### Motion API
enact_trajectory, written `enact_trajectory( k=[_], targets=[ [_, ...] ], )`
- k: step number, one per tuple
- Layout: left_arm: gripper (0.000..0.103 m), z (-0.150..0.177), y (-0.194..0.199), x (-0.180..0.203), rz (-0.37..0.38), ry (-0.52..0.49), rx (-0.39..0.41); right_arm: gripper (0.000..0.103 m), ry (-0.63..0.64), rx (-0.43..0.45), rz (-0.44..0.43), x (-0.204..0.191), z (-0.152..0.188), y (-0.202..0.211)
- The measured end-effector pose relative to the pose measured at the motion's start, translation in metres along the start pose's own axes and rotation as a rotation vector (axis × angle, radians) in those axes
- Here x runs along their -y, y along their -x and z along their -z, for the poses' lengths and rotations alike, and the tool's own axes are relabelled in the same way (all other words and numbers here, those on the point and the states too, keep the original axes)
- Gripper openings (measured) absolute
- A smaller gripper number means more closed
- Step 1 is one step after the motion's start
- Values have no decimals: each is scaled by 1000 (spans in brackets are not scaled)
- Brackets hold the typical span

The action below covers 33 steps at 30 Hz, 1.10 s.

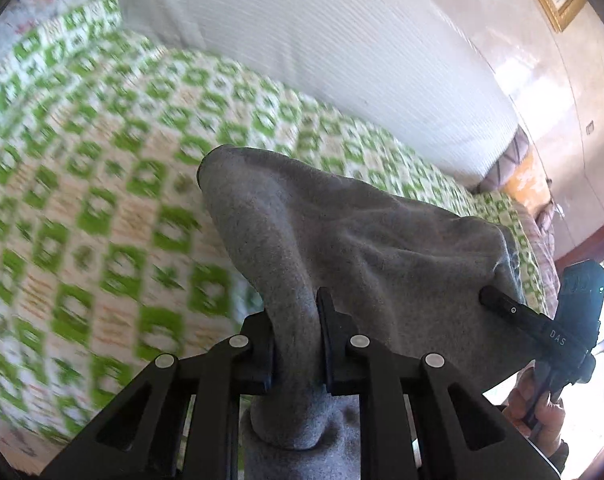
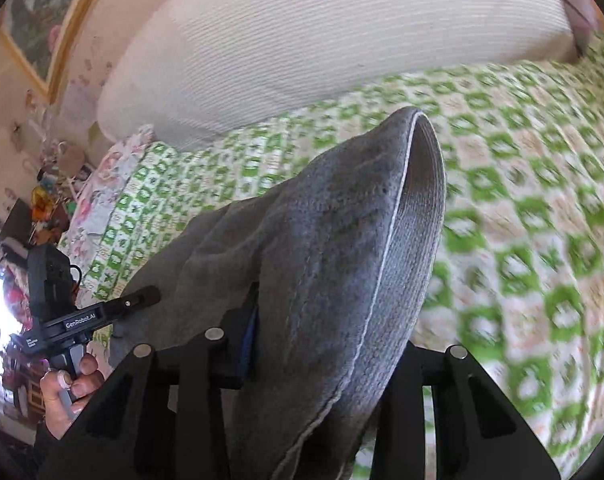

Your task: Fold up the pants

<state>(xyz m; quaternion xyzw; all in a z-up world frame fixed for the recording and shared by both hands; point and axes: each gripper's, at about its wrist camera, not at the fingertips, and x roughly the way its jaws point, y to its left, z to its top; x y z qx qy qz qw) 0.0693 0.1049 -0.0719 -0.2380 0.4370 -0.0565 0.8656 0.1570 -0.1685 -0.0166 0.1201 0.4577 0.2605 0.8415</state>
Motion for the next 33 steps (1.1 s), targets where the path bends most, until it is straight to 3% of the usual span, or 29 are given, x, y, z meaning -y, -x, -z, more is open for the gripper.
enact_trajectory(
  k=[10, 17, 22, 25, 28, 30, 33],
  targets=[
    [16, -53, 4, -54, -96, 70, 80, 38, 94, 0, -76, -53, -45, -72],
    [16, -78, 1, -72, -138, 67, 107, 38, 109, -36, -100, -62, -71, -117],
    [16, -75, -21, -95, -153, 107, 64, 39, 81, -97, -101, -50, -76, -150],
    [17, -64, -35, -107, -164, 128, 16, 46, 19, -184, -71, -30, -71, -177],
    [32, -56, -41, -119, -186, 151, -7, 71, -10, -202, -46, -16, -64, -183],
    [42, -54, -36, -125, -200, 175, 1, 74, -7, -188, -23, -12, -64, -175],
    [41, -53, -24, -121, -224, 168, 21, 74, 1, -155, -3, -11, -70, -154]
  ],
)
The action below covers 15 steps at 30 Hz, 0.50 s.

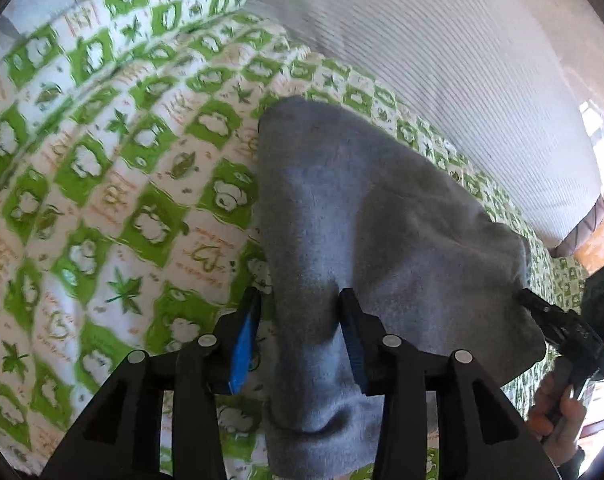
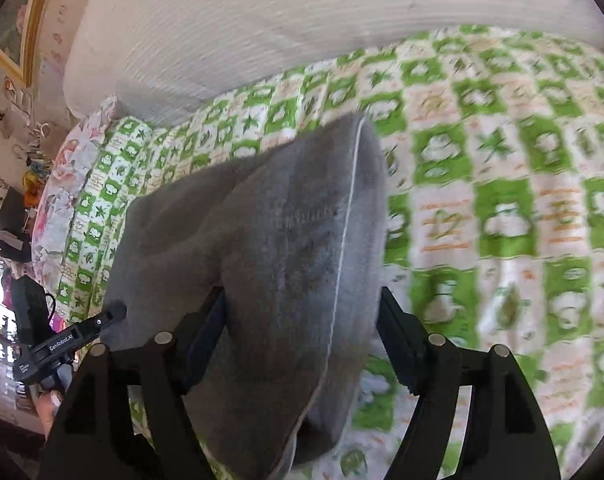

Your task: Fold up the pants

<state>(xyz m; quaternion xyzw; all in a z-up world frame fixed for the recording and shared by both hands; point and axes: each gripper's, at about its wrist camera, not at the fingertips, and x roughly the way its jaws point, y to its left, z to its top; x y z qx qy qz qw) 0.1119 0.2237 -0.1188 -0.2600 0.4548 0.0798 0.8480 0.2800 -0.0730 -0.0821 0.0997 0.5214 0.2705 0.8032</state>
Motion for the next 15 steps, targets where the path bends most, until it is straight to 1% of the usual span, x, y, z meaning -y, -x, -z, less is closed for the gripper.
enact_trajectory(
  k=[4, 6, 7, 9, 13, 15],
  targets=[
    [41, 6, 17, 11, -19, -43, 25, 74, 24, 66, 21, -7, -2, 28],
    [49, 9, 26, 17, -27, -65, 31, 74, 40, 86, 14, -13, 0, 39],
    [50, 12, 30, 20, -29, -76, 38, 74, 54, 95, 8, -17, 2, 45],
    [55, 16, 34, 29, -30, -92, 47, 75, 85, 102, 9, -25, 6, 52],
    [58, 27, 42, 40, -39, -123, 48, 79, 153, 94, 11, -40, 20, 60],
    [62, 32, 43, 45, -57, -135, 49, 79, 189, 91, 0, -49, 27, 61]
  ],
)
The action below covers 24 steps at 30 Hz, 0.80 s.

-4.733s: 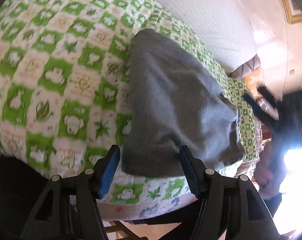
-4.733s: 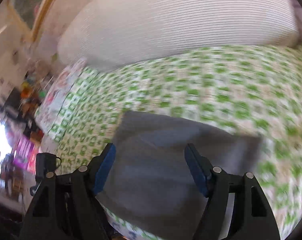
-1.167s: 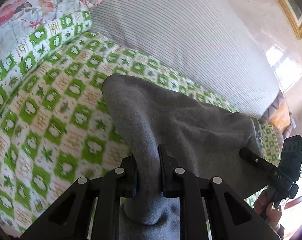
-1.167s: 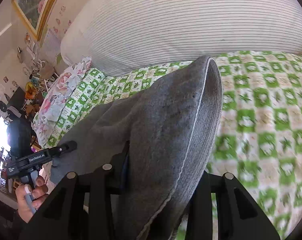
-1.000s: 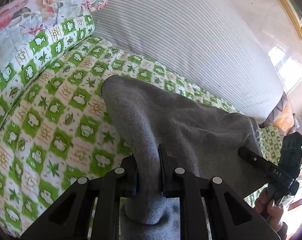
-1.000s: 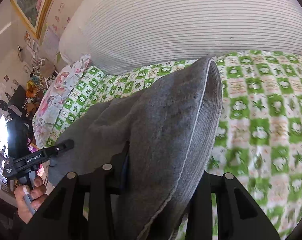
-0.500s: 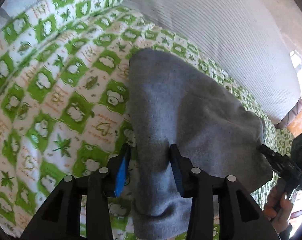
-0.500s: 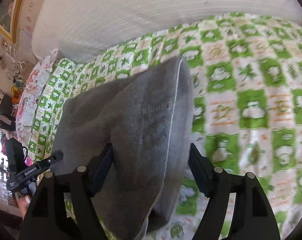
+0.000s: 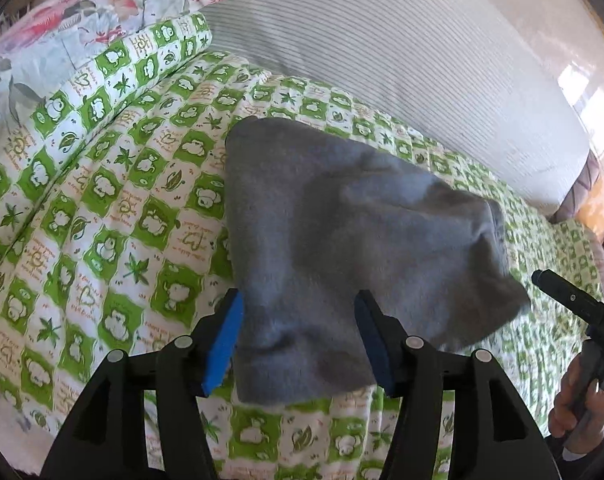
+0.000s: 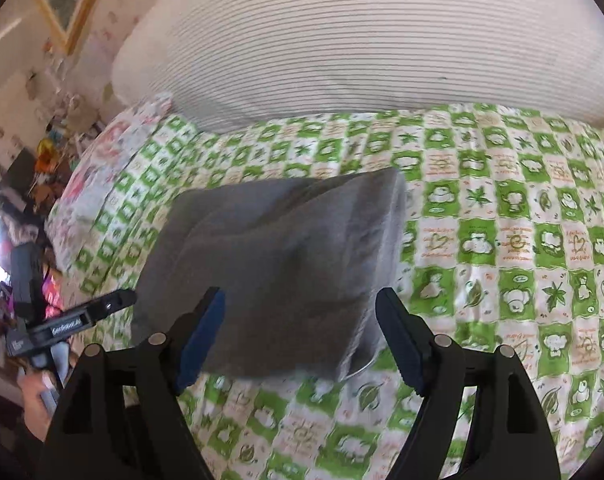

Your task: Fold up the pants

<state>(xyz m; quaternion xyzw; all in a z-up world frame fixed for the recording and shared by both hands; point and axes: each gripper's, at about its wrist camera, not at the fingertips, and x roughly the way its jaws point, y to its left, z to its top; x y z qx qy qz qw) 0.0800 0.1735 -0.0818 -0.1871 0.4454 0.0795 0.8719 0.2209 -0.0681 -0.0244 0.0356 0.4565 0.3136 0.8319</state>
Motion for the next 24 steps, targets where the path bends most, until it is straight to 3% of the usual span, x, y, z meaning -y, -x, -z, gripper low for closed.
enact_trajectory(
  k=[7, 11, 15, 24],
  targets=[
    [68, 17, 11, 10, -57, -38, 15, 83, 157, -14, -9, -30, 21, -3],
    [69, 22, 18, 15, -89, -66, 30, 83, 168, -37, -11, -33, 26, -9],
    [78, 25, 26, 20, -125, -92, 53, 85, 165, -34, -23, -31, 27, -11],
    [80, 28, 39, 25, -147, -109, 82, 87, 251, -48, -19, -43, 28, -15]
  ],
)
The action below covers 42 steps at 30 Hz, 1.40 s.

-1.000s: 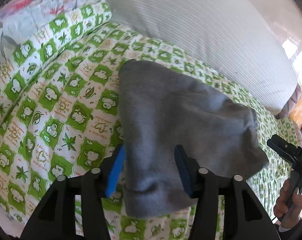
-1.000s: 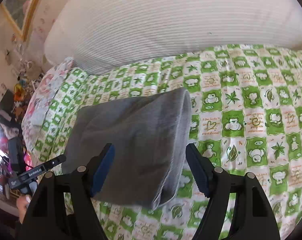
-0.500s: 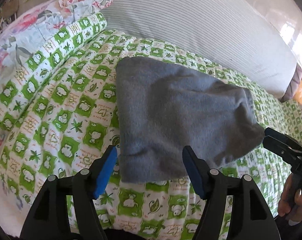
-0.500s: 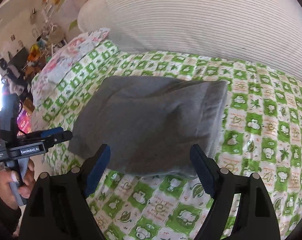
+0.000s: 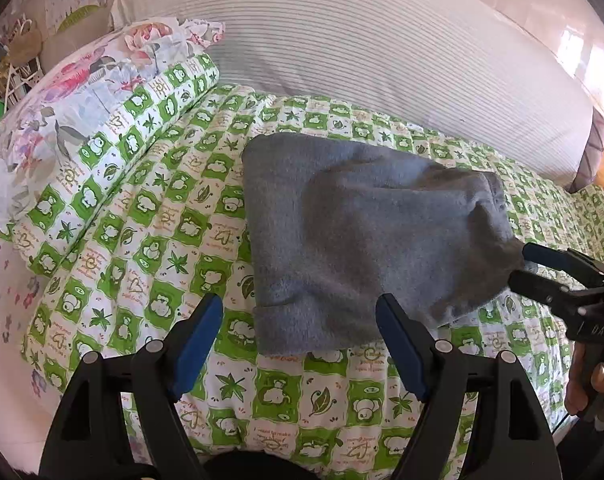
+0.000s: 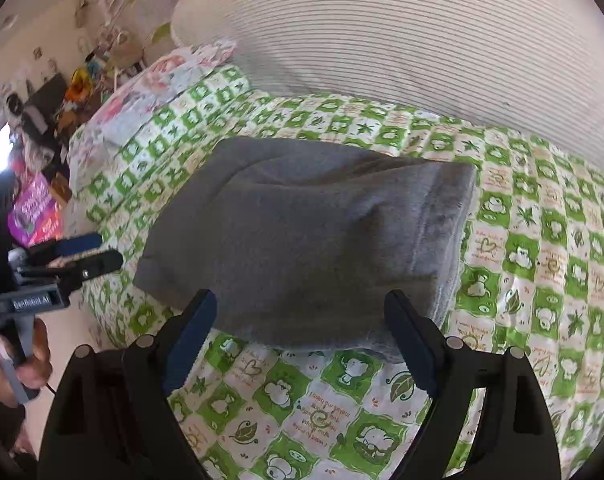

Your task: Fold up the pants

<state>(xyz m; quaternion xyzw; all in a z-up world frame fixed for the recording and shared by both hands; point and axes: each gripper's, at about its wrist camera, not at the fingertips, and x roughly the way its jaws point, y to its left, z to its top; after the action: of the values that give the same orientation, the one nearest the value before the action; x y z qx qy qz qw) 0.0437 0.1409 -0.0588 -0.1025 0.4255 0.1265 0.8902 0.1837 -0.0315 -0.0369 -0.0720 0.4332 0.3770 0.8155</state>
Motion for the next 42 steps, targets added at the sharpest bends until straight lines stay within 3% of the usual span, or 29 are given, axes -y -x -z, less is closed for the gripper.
enact_trajectory(
  k=[13, 30, 36, 42],
  targets=[
    [81, 5, 16, 3, -15, -8, 41, 87, 117, -19, 27, -22, 1, 2],
    [84, 7, 29, 11, -46, -33, 87, 89, 125, 0, 53, -26, 3, 12],
    [83, 9, 38, 15, -63, -55, 154, 90, 122, 5, 55, -24, 4, 14],
    [83, 6, 39, 18, -59, -70, 164, 91, 114, 6, 55, -23, 4, 15]
  ],
)
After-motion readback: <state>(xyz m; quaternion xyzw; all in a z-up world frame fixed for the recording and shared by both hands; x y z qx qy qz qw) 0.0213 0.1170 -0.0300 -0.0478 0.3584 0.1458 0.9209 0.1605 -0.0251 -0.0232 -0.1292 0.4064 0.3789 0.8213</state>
